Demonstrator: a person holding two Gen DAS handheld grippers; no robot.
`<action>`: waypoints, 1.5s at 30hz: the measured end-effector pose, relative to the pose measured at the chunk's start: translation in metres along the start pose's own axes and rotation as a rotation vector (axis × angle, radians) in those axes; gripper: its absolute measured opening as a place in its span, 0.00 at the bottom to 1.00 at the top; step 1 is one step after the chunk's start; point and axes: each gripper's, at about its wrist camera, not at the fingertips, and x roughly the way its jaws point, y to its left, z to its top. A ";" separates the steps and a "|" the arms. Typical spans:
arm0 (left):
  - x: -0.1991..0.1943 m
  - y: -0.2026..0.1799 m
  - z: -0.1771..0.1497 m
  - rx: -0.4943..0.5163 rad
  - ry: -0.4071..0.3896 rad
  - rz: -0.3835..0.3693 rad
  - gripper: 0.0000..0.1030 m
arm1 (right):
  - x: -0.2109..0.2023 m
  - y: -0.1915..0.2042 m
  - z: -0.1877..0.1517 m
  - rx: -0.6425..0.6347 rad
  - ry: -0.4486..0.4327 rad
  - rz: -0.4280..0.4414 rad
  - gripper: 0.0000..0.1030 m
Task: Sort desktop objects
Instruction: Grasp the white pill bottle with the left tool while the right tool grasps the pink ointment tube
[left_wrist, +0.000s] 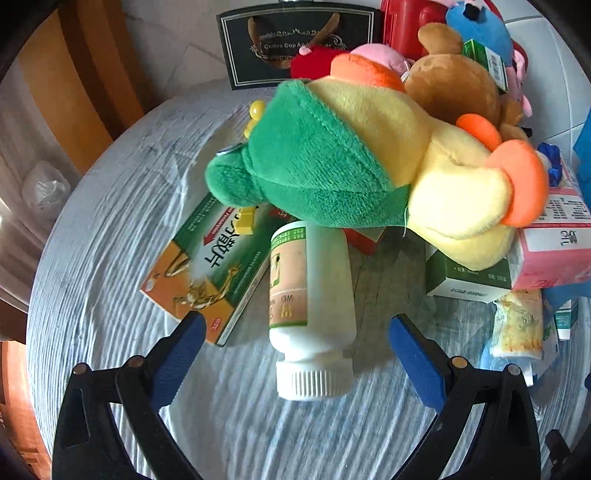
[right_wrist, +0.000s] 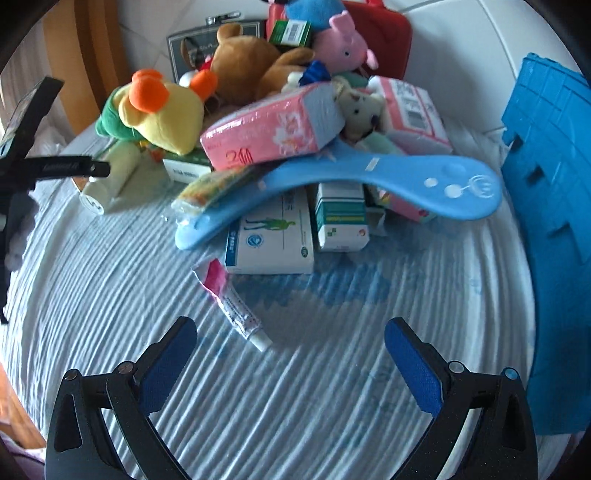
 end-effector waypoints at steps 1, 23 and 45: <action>0.006 -0.002 0.003 0.007 0.010 0.001 0.98 | 0.004 0.000 0.001 0.000 0.013 0.005 1.00; -0.007 -0.038 -0.028 0.107 -0.009 0.031 0.50 | 0.037 0.024 0.008 -0.107 0.073 0.067 0.41; -0.171 -0.057 -0.151 0.120 -0.191 0.006 0.50 | -0.064 0.028 -0.007 -0.124 -0.186 -0.006 0.17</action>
